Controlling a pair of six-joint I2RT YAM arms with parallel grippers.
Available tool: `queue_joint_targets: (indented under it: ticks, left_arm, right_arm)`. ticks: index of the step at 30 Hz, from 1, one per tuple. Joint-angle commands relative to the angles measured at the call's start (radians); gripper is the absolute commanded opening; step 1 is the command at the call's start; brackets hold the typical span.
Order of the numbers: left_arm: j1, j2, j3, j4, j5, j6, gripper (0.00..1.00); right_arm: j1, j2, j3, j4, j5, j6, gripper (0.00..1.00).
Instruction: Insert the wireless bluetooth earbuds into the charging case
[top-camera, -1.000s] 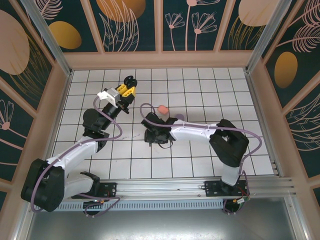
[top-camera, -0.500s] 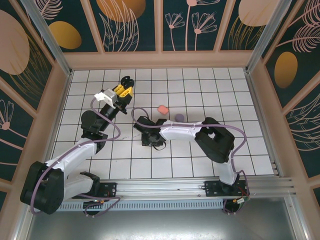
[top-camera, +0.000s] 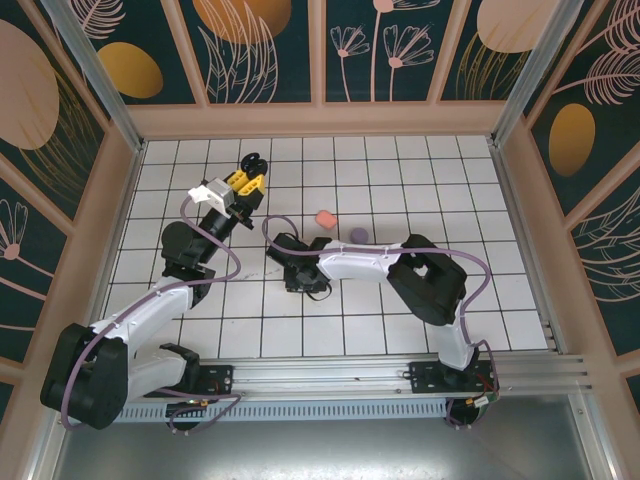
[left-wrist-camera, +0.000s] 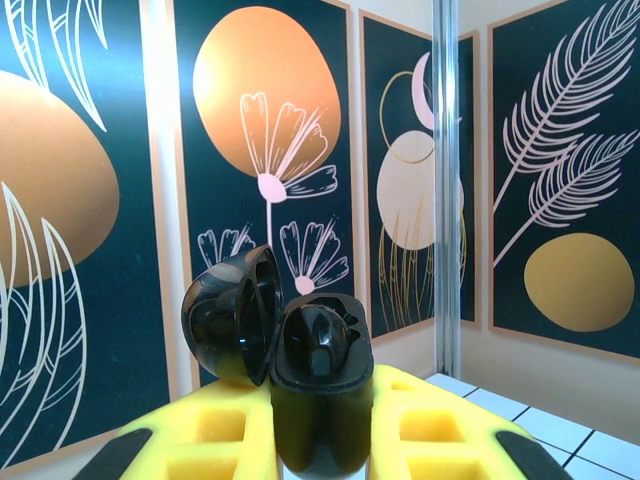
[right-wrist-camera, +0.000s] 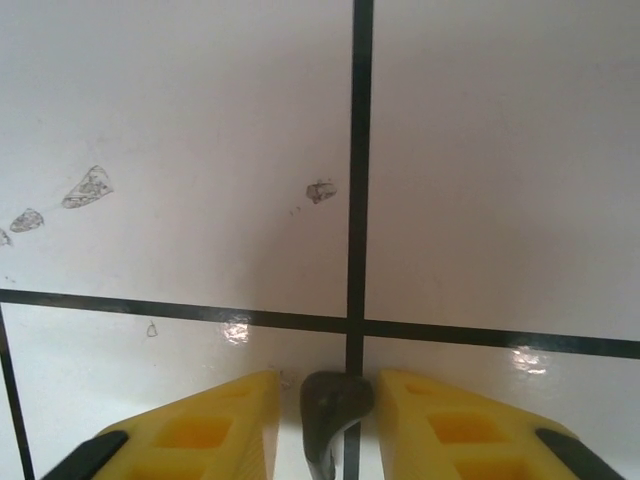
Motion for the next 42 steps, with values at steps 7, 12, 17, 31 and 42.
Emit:
queue_joint_targets:
  ticks: [7,12,17,31,42]
  left_arm:
    - [0.005,-0.010,-0.005,0.050,0.031,-0.018,0.00]
    - [0.005,-0.003,0.002,0.047,0.039,-0.023,0.00]
    - [0.005,-0.005,0.005,0.042,0.044,-0.029,0.00]
    - [0.005,-0.029,0.023,0.017,0.198,-0.051,0.00]
    - [0.002,0.009,0.079,-0.015,0.407,-0.073,0.00]
  right_arm:
    - [-0.005,0.076,0.012,-0.008,0.013,0.014,0.23]
    - [-0.004,0.069,0.006,0.000,0.017,0.009,0.17]
    - [-0.003,0.035,-0.015,0.020,0.036,0.000,0.13]
    - [-0.034,-0.305,-0.111,0.076,0.218,-0.068,0.11]
    - [-0.217,-0.669,-0.104,0.135,0.226,-0.308,0.11]
